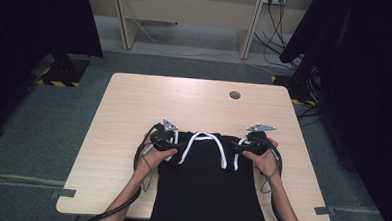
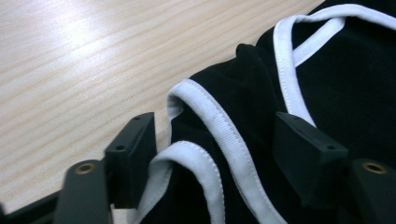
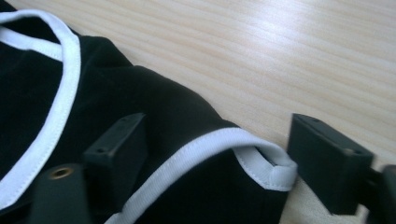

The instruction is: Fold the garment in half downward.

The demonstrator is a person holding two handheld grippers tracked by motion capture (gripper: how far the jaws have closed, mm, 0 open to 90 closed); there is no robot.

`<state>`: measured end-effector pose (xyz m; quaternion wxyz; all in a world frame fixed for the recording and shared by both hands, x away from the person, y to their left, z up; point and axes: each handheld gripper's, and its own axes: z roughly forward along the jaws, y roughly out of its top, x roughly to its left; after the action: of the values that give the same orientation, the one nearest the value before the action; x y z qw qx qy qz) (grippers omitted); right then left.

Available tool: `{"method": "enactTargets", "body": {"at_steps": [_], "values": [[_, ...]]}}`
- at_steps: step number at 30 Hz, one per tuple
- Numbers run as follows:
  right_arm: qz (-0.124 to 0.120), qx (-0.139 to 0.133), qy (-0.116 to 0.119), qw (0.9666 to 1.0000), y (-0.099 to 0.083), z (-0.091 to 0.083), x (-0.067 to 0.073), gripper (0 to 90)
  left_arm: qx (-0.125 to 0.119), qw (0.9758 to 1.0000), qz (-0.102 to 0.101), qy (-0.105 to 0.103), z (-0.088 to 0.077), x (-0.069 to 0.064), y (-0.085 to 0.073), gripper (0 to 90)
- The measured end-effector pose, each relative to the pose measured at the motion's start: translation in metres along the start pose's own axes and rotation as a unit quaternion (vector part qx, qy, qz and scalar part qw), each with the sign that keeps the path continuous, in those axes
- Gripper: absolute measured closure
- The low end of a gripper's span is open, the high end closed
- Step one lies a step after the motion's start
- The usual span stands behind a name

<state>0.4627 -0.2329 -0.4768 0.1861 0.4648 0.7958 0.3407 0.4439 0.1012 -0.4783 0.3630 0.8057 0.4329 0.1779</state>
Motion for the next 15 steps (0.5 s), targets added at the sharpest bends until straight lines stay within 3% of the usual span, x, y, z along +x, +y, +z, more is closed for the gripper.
{"method": "enactTargets", "body": {"at_steps": [5, 8, 11, 15], "values": [[-0.027, -0.015, 0.026, 0.9992, -0.0026, -0.0037, 0.005, 58.2, -0.004, 1.0, 0.002, -0.009, -0.001, -0.003, -0.0001, 48.9], [-0.028, -0.016, 0.045, 0.9985, -0.0035, -0.0048, 0.0054, 74.7, -0.014, 0.9998, -0.002, -0.013, -0.0013, -0.0042, -0.0017, 62.7], [-0.028, -0.016, 0.055, 0.998, -0.004, -0.0054, 0.0043, 78.6, -0.02, 0.9996, -0.006, -0.021, -0.0009, -0.0048, -0.0027, 74.6], [-0.027, -0.013, 0.062, 0.9976, -0.0028, -0.0068, 0.0033, 79.5, -0.022, 0.9994, -0.009, -0.025, -0.0009, -0.0042, -0.0029, 78.5]]}}
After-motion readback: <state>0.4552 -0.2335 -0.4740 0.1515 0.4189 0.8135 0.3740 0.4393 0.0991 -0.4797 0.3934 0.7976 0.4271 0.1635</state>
